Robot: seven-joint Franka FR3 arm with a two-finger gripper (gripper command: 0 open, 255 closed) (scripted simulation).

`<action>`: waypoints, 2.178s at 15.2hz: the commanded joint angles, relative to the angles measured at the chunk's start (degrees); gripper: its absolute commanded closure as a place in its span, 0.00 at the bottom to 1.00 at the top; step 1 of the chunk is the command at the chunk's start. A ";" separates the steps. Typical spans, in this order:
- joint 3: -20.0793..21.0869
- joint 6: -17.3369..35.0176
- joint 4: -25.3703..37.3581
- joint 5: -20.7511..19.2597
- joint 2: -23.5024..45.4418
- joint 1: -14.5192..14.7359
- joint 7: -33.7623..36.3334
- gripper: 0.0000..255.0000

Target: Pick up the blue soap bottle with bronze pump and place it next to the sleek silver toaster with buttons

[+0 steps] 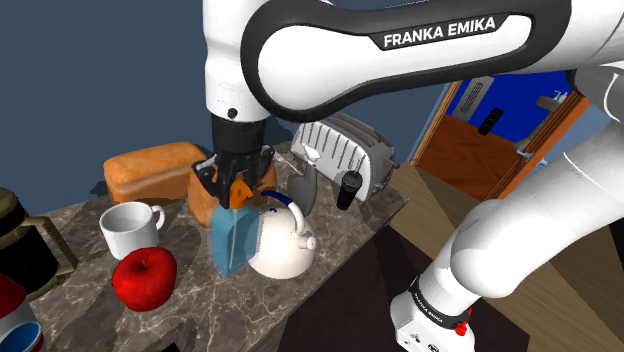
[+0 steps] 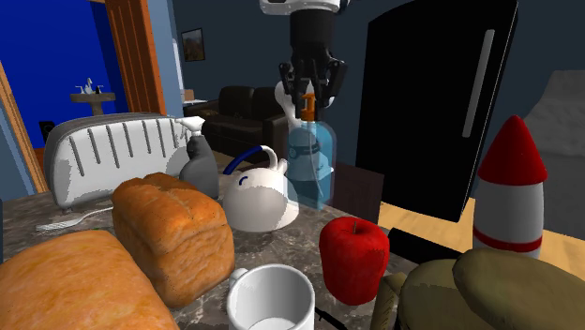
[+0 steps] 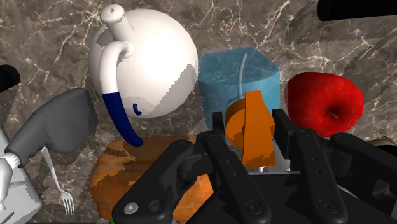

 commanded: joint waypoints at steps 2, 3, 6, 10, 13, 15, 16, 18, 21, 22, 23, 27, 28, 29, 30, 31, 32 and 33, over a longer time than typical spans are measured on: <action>-0.41 -2.25 1.68 0.22 -0.65 -0.04 -0.31 1.00; -0.51 -3.03 2.34 0.24 -0.78 -0.06 -0.35 1.00; -0.79 -5.35 4.40 0.27 -1.07 -0.13 -0.43 1.00; -1.10 -8.43 7.32 0.21 -1.25 -0.25 -0.45 1.00; -1.29 -10.73 9.64 0.09 -1.23 -0.35 -0.41 1.00; -1.39 -12.27 11.25 -0.01 -1.14 -0.43 -0.35 1.00; -1.43 -13.03 12.08 -0.08 -1.07 -0.46 -0.31 1.00; -1.50 -14.57 13.77 -0.22 -0.89 -0.54 -0.21 1.00; -1.55 -16.88 16.43 -0.48 -0.50 -0.66 -0.02 1.00; -1.55 -17.66 17.34 -0.58 -0.34 -0.70 0.05 1.00; -1.55 -18.43 18.27 -0.69 -0.16 -0.74 0.14 1.00; -1.47 -21.56 22.17 -1.19 0.73 -0.89 0.54 1.00; -1.43 -22.35 23.19 -1.33 0.99 -0.92 0.65 1.00; -1.38 -23.15 24.22 -1.48 1.28 -0.95 0.78 1.00; -1.32 -23.94 25.28 -1.65 1.58 -0.98 0.92 1.00; -1.25 -24.75 26.36 -1.82 1.90 -1.01 1.06 1.00; -1.18 -25.56 27.46 -2.00 2.24 -1.03 1.21 1.00; -1.09 -26.37 28.58 -2.19 2.60 -1.05 1.37 1.00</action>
